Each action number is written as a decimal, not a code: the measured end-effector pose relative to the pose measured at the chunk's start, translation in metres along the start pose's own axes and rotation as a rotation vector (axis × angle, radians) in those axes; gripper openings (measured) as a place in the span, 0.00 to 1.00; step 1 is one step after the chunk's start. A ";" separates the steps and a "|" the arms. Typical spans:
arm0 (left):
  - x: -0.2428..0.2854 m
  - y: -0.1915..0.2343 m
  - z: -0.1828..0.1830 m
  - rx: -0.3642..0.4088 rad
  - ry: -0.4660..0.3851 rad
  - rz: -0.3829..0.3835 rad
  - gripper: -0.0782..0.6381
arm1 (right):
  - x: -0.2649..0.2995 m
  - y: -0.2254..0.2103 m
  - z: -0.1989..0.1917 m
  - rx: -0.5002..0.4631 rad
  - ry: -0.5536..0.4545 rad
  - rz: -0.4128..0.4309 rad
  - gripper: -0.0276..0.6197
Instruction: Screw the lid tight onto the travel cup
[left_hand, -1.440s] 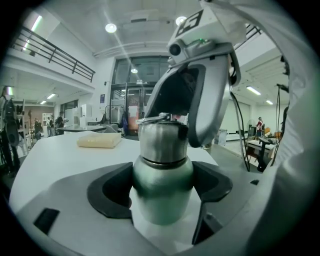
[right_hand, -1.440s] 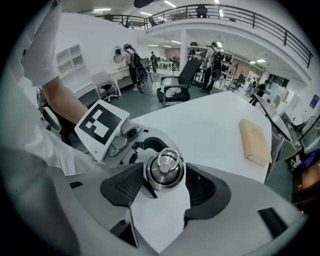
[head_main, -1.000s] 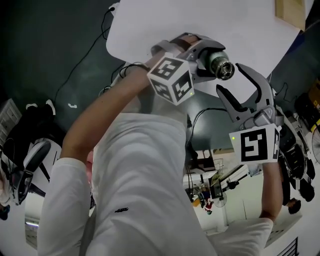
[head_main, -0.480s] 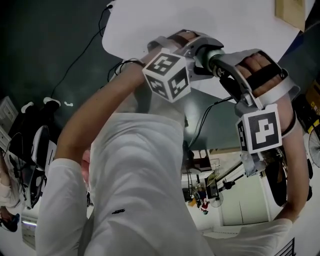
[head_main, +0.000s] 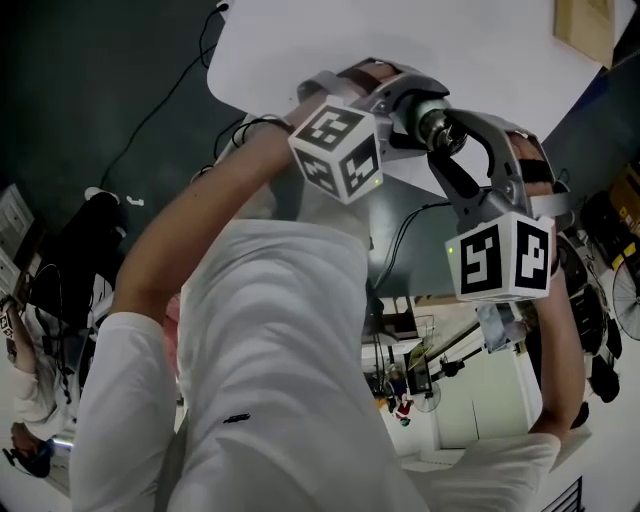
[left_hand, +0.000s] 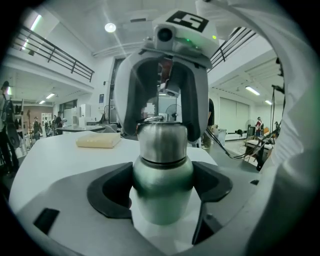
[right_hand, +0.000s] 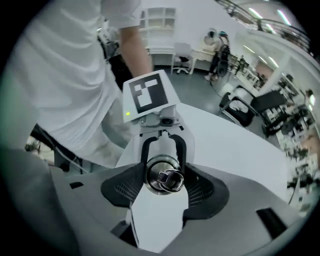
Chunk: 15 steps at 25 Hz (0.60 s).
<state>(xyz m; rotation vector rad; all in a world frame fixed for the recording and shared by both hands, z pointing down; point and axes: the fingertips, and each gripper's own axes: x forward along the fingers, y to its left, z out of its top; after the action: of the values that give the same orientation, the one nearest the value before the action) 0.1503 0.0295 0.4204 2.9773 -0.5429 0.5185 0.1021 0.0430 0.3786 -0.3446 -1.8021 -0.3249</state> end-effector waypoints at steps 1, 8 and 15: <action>-0.001 0.000 0.001 -0.001 0.002 0.003 0.60 | -0.002 -0.003 0.001 0.098 -0.010 -0.024 0.42; -0.004 -0.002 0.007 0.002 -0.006 0.021 0.60 | -0.012 -0.011 -0.004 0.699 -0.082 -0.220 0.42; -0.002 -0.001 0.005 0.001 0.001 0.025 0.60 | -0.014 -0.013 -0.008 0.874 -0.153 -0.282 0.43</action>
<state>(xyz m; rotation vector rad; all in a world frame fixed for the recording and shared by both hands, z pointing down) 0.1505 0.0301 0.4151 2.9748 -0.5809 0.5229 0.1077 0.0271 0.3670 0.5133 -1.9587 0.3166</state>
